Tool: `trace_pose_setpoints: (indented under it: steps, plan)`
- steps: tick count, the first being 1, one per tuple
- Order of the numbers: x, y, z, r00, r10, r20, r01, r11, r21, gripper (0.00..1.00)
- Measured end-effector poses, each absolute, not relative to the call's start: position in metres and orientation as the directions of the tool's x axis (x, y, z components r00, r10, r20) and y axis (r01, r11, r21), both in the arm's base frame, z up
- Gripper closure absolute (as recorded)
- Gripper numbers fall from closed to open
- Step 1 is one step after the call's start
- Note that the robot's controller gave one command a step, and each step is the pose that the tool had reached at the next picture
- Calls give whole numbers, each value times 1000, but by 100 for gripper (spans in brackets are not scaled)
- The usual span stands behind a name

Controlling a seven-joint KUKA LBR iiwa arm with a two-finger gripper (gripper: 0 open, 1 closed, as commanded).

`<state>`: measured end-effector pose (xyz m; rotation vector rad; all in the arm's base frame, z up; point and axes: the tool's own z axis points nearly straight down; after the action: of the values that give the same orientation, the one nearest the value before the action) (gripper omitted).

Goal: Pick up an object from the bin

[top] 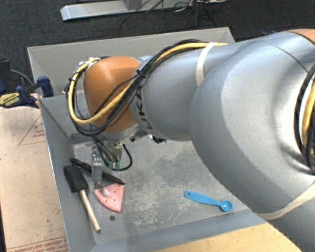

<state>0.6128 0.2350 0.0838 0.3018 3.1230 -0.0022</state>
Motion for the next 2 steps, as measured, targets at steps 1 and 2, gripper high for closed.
trace_pose_setpoints:
  steps: [1, 2]
  plan:
    - [614, 230, 72, -965, 263, -11, 263, 965, -1, 100]
    - [614, 230, 72, -964, 264, -11, 264, 964, -1, 100]
